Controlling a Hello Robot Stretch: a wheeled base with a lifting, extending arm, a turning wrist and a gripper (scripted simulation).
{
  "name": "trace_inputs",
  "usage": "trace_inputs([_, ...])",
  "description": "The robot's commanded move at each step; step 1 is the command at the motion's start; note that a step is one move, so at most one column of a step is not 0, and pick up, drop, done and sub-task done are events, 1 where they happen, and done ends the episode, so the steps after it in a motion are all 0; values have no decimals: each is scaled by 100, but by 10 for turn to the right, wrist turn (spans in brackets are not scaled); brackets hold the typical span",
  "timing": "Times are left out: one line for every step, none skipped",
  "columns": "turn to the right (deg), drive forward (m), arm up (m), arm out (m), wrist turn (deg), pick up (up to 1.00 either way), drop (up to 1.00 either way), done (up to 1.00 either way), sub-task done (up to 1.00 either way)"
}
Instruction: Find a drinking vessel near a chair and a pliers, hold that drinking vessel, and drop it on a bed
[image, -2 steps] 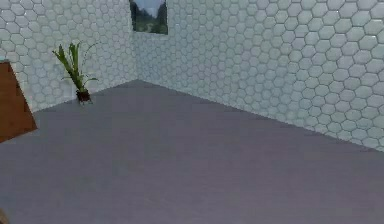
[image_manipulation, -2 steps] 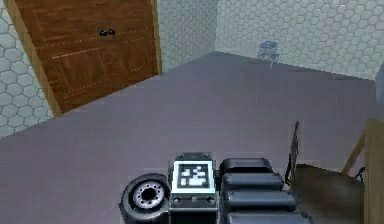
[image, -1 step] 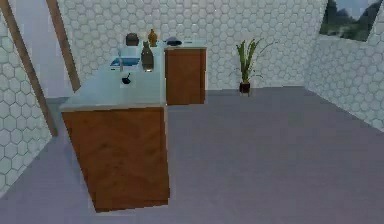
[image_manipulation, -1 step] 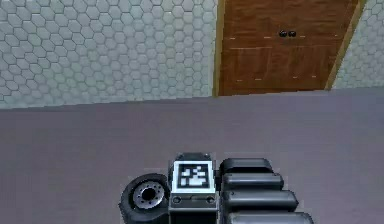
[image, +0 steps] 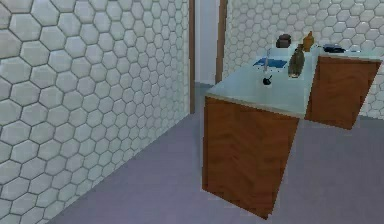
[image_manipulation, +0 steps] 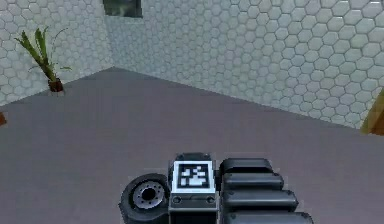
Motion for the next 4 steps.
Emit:
trace_inputs([0, 60, 0, 0, 0, 0, 0, 0, 0])
trace_inputs([-330, 0, 0, 0, 0, 0, 0, 0, 0])
trace_inputs([0, 65, 0, 0, 0, 0, 0, 0, 0])
trace_inputs([450, 0, 0, 0, 0, 0, 0, 0, 0])
